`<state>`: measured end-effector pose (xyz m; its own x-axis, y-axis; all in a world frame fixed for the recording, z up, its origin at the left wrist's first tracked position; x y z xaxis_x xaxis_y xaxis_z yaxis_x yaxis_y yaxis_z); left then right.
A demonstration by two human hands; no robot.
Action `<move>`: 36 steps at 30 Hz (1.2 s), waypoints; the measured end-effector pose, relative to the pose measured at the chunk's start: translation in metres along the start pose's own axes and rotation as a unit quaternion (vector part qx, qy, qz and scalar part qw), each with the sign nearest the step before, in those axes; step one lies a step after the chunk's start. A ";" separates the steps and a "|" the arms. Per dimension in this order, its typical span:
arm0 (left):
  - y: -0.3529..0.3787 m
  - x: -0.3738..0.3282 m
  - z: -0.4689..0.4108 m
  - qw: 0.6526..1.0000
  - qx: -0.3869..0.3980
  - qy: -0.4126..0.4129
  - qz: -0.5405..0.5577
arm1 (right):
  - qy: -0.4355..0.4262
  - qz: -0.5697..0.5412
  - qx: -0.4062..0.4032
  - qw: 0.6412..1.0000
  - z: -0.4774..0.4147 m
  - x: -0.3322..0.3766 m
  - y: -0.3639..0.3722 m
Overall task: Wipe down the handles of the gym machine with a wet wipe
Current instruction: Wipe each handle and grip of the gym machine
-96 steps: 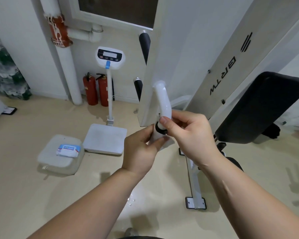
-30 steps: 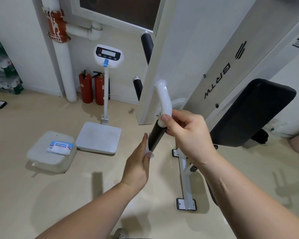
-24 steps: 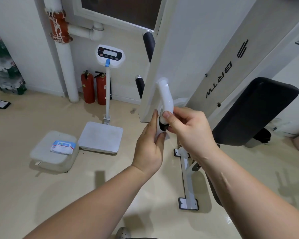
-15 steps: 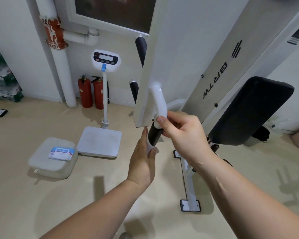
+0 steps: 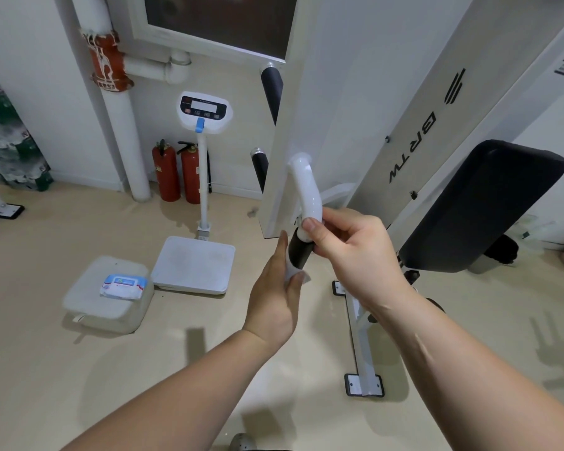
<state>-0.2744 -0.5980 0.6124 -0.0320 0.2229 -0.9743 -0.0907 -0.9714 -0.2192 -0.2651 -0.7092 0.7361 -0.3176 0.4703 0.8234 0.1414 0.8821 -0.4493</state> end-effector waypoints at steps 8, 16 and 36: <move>0.010 0.022 -0.010 1.000 0.010 -0.001 -0.003 | -0.017 0.003 0.002 1.000 -0.001 0.000 0.001; 0.013 -0.036 -0.017 0.997 0.057 0.018 0.053 | -0.013 0.012 -0.001 1.000 -0.001 -0.004 -0.013; 0.010 -0.028 -0.037 0.979 0.181 0.077 -0.054 | 0.032 0.034 -0.043 0.998 0.004 0.007 -0.014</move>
<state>-0.2378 -0.6167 0.6352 0.1451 0.2807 -0.9488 -0.4337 -0.8438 -0.3160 -0.2729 -0.7185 0.7467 -0.2446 0.5266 0.8142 0.2421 0.8462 -0.4746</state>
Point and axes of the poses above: each hand's wrist, its own z-axis away from the middle knuckle, its own y-axis out of the palm, x = y × z, the point moved 7 cm from there along -z, towards the middle knuckle, and after that the axes turned 10 degrees about -y, right-handed, at the moved point
